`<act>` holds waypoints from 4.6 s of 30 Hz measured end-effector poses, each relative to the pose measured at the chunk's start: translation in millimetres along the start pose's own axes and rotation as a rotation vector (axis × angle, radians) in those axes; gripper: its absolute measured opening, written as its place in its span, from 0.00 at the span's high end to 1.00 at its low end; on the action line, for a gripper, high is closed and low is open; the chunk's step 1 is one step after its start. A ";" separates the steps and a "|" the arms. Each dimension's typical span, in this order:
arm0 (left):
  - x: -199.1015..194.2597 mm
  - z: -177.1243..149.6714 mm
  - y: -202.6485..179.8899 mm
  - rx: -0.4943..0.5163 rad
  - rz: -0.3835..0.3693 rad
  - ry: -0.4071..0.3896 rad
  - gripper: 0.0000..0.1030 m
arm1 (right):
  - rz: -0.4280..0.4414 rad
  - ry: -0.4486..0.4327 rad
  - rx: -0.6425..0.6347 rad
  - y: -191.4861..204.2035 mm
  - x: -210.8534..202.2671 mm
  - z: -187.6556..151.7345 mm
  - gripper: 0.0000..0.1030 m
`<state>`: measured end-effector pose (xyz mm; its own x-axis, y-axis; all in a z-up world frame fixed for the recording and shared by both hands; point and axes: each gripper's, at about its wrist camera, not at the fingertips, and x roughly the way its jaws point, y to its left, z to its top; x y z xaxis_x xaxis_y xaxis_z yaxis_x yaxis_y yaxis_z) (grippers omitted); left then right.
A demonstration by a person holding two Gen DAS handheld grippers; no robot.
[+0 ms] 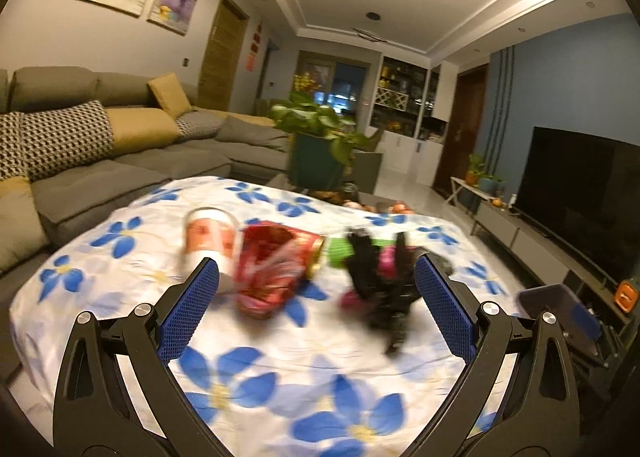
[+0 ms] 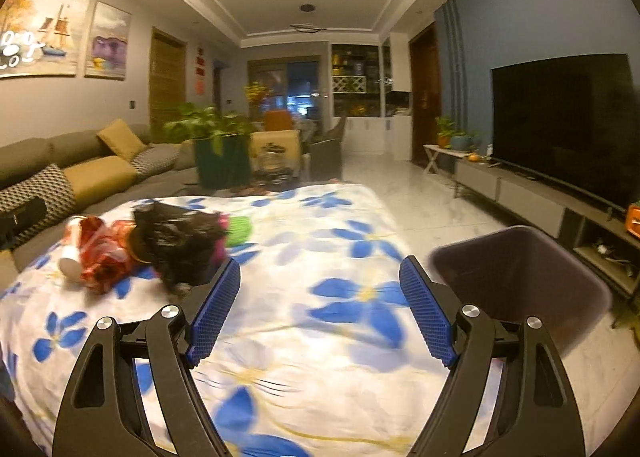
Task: Collect trash
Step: 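Move both open tools back to the remaining trash on the bed, then grasp the black plastic bag with the right tool while the left tool grasps the red snack bag, then lift the red snack bag and black bag and carry both over the bin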
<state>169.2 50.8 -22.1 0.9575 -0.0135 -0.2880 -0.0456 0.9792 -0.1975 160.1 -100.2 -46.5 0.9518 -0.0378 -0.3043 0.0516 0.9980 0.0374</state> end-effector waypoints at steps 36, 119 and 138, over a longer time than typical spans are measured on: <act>67.6 -6.6 57.2 0.027 0.031 0.058 0.10 | 0.212 0.090 -0.091 109.0 91.0 6.1 0.97; 22.7 -16.1 -255.6 0.259 -0.556 0.129 0.92 | -0.255 -0.158 0.084 -157.2 -68.2 15.9 0.98; 51.3 -33.5 -303.4 0.262 -0.638 0.147 0.92 | -0.337 -0.196 0.098 -180.5 -65.3 12.6 0.98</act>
<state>222.6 -253.8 -8.4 0.7251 -0.6107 -0.3183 0.6001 0.7870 -0.1429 92.4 -278.5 -21.4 0.9159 -0.3805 -0.1281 0.3901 0.9188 0.0602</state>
